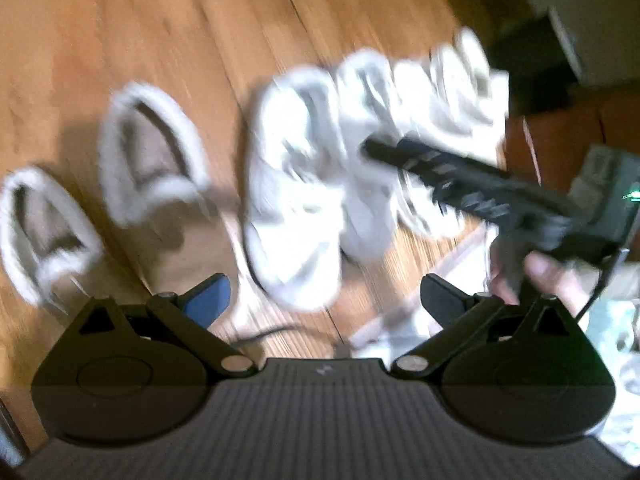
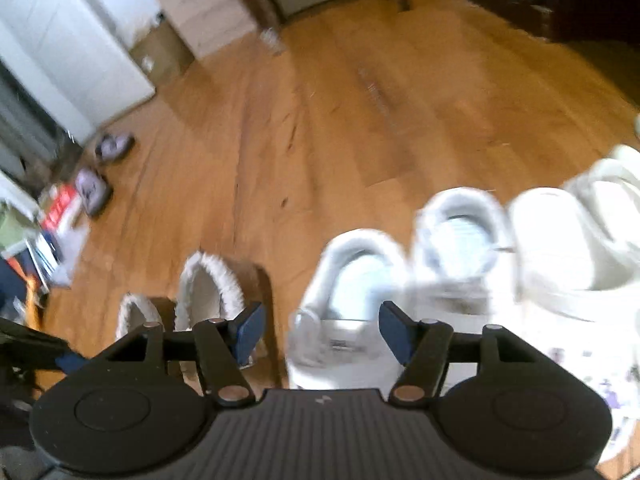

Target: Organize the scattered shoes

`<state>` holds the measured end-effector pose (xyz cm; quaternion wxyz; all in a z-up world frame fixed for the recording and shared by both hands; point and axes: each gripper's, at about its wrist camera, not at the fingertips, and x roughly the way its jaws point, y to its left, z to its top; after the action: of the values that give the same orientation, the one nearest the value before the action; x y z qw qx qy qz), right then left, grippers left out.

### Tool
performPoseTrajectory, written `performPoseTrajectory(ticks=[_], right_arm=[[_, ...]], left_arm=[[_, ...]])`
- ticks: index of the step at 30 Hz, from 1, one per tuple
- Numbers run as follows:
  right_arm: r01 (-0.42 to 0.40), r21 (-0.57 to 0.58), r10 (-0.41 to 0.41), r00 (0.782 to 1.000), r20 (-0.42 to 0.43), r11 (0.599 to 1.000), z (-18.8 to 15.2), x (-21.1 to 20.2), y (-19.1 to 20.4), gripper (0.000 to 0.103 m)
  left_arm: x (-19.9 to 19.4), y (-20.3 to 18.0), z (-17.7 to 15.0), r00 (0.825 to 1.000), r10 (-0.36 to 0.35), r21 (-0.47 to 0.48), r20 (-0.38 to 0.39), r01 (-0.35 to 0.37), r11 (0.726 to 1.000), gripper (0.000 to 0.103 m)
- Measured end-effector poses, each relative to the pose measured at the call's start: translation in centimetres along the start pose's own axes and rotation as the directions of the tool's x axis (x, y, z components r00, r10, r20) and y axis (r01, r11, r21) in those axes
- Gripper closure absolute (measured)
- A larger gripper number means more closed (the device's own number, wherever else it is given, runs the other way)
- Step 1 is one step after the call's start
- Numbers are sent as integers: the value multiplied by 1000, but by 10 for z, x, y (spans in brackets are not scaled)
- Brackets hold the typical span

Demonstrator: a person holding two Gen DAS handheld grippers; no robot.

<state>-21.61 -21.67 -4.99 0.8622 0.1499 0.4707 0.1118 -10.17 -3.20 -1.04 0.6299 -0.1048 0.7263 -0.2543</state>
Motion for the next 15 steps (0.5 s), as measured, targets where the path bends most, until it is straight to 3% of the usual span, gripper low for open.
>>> performPoseTrajectory(ticks=[2,5,9,12,15], right_arm=[[32,17,-31,999,-31,999,12,-30,-29,39],[83,88,-77,994,-72,993,38,-64,-74,39],[60,250,-26,990,-139,966,77,-90,-144,38],[97,317,-44,984,-172,943,97,-107,-192,38],[148,321,-86,976,-198,935,108,-122,-224,38]], left_arm=[[-4,-17,12,998,29,-37,-59,-31,999,0],[-20,-55,29,996,87,-13,17,-87,996,0],[-38,-101,51,982,149,12,115,-152,988,0],[-19,-135,71,986,57,48,159,-65,997,0],[28,-177,98,986,-41,105,160,24,994,0]])
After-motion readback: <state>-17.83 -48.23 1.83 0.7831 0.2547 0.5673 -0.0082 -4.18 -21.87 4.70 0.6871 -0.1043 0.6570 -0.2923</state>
